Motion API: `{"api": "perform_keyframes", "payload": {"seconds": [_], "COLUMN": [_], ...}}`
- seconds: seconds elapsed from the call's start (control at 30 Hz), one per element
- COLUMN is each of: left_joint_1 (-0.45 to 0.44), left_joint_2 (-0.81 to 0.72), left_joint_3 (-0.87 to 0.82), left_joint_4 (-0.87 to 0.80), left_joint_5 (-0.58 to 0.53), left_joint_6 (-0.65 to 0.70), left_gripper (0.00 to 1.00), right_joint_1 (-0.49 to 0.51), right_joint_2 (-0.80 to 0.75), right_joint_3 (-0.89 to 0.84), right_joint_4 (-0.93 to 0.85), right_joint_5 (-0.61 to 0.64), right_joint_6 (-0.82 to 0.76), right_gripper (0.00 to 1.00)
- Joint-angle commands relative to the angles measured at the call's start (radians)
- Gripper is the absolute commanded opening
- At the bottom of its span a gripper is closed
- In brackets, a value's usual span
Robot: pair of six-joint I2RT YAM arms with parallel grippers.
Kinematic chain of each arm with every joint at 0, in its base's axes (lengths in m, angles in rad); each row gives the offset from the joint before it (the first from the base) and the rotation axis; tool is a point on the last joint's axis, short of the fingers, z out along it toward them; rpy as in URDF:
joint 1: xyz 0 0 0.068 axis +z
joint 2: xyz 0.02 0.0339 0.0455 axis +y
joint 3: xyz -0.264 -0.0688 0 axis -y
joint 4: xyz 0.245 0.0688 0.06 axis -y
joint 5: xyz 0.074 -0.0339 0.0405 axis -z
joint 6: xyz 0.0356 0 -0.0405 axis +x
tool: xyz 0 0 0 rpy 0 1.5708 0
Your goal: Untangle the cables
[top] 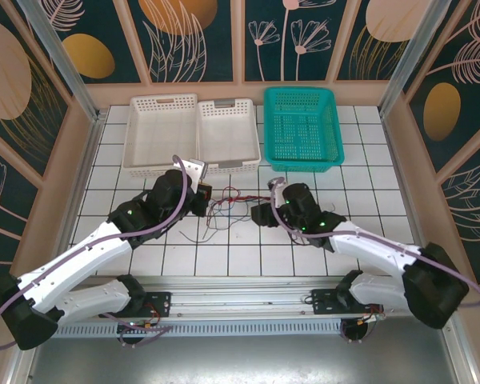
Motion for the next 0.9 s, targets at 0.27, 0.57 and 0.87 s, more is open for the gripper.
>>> {"api": "perform_keyframes", "payload": {"seconds": [0.27, 0.57, 0.87], "left_joint_1": [0.005, 0.005, 0.006], "left_joint_2": [-0.043, -0.087, -0.105], "left_joint_3": [-0.044, -0.091, -0.118], "left_joint_4": [0.082, 0.139, 0.146], "left_joint_5": [0.107, 0.146, 0.079], "left_joint_6": [-0.030, -0.069, -0.093], "left_gripper": [0.00, 0.00, 0.00], "right_joint_1": [0.072, 0.087, 0.038], "right_joint_2": [0.286, 0.345, 0.199], "right_joint_3": [0.050, -0.012, -0.069], "right_joint_4": [0.315, 0.591, 0.545], "right_joint_5": [0.109, 0.080, -0.276], "right_joint_6": [-0.196, -0.255, -0.142], "right_gripper": [0.54, 0.54, 0.52]}}
